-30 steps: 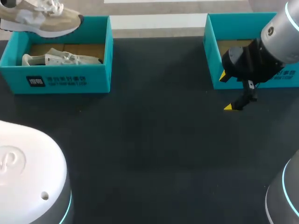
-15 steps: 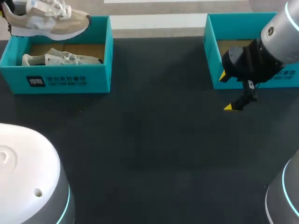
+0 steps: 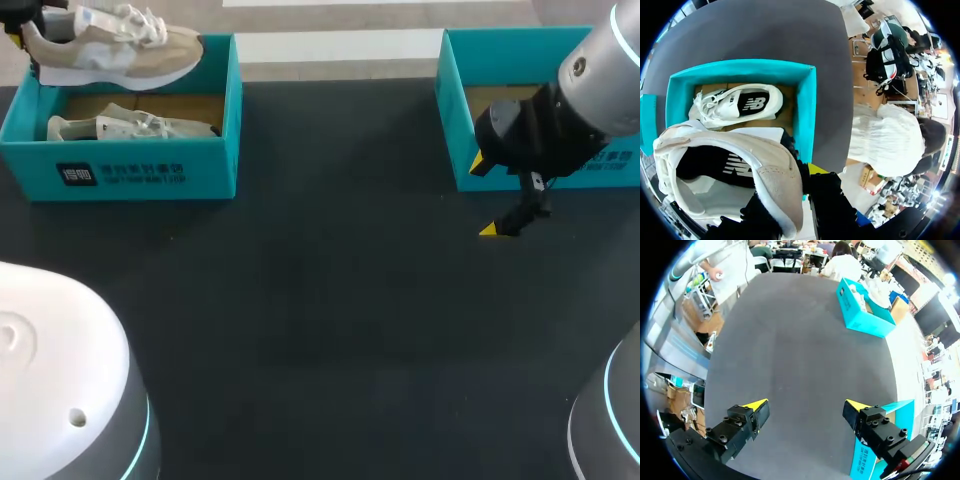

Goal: Take the shoe out of the shoebox, open the shoe tongue, remove and reinsert the insole, then place the shoe into the shoebox

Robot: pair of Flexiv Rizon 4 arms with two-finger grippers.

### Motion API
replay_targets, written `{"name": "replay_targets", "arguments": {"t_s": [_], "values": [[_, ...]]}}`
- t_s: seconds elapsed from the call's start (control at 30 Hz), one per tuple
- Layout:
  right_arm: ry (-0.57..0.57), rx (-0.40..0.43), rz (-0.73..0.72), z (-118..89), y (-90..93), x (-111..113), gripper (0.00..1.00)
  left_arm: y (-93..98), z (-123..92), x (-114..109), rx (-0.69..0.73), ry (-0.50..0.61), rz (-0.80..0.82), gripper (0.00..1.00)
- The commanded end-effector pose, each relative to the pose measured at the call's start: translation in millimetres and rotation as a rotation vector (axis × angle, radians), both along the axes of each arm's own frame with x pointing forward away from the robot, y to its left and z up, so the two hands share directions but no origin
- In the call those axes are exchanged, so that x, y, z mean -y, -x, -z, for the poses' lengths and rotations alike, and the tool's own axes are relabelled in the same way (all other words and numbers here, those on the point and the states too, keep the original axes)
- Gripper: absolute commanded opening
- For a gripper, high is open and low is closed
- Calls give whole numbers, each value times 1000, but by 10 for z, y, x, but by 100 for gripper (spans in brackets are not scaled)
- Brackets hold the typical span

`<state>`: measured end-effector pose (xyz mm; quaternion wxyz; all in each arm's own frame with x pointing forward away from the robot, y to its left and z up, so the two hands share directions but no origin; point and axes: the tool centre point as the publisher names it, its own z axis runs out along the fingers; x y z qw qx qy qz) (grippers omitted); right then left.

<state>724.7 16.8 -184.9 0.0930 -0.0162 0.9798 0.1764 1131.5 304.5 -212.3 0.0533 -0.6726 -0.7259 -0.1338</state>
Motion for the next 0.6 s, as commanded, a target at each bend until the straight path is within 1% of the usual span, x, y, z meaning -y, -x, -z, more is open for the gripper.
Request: {"name": "replay_targets", "arguments": {"t_s": [0.03, 0.37, 0.6], "values": [[2, -1, 0, 10, -14, -11, 100, -129, 61, 36, -13, -2, -15, 0], [2, -1, 0, 10, -14, -11, 100, -307, 241, 36, -40, -3, -25, 0], [2, -1, 0, 10, -14, -11, 100, -330, 392, -10, -55, -19, -10, 0]]}}
